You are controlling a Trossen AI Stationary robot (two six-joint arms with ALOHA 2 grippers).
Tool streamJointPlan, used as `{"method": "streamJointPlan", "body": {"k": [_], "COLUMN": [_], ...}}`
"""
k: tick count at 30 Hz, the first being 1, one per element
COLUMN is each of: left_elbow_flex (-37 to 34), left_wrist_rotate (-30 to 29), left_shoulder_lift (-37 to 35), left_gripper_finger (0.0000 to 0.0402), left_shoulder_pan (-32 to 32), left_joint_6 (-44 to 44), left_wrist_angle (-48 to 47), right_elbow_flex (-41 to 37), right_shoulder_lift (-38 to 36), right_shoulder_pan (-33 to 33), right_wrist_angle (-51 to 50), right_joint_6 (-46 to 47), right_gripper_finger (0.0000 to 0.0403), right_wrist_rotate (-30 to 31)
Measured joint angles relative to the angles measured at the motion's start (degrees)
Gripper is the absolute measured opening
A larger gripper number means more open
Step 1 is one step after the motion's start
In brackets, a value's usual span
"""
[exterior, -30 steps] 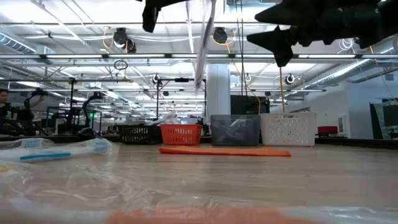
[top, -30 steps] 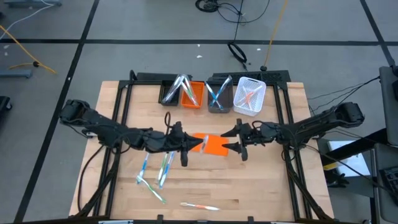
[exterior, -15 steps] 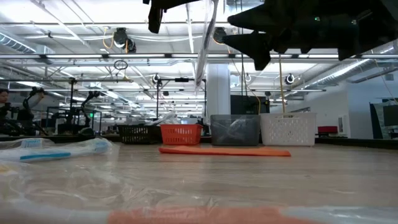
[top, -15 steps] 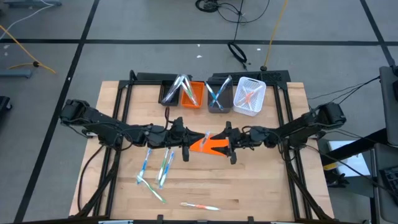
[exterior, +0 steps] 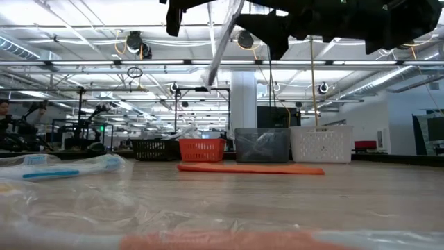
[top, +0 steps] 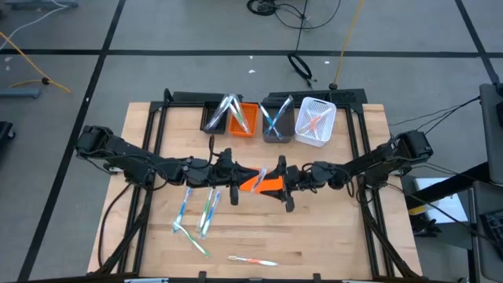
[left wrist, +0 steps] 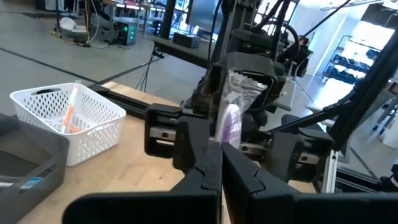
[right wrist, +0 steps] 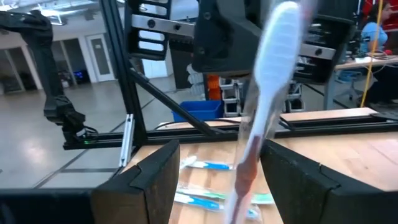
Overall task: Pick & Place Toothbrushes
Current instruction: Put the violet toothbrush into the black bin
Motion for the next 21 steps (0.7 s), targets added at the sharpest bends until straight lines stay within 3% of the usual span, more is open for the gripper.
{"method": "streamJointPlan", "body": {"k": [15,21], "left_elbow_flex": [0.0,0.0], "left_wrist_rotate": [0.0,0.0], "left_shoulder_lift": [0.0,0.0], "left_gripper_finger": [0.0,0.0], "left_shoulder_pan": [0.0,0.0], "left_joint_6": [-0.01,-0.03], "left_wrist_angle": [0.04,0.13], "right_elbow_flex": [0.22,0.22], "right_shoulder_lift": [0.0,0.0], "right_shoulder_pan": [1.91,3.16], "right_wrist_angle": [-2.68,-2.7], "right_joint_6": [1.05,0.7], "right_gripper_finger": [0.0215,0.0215], "right_wrist_rotate": [0.35,3.21]}}
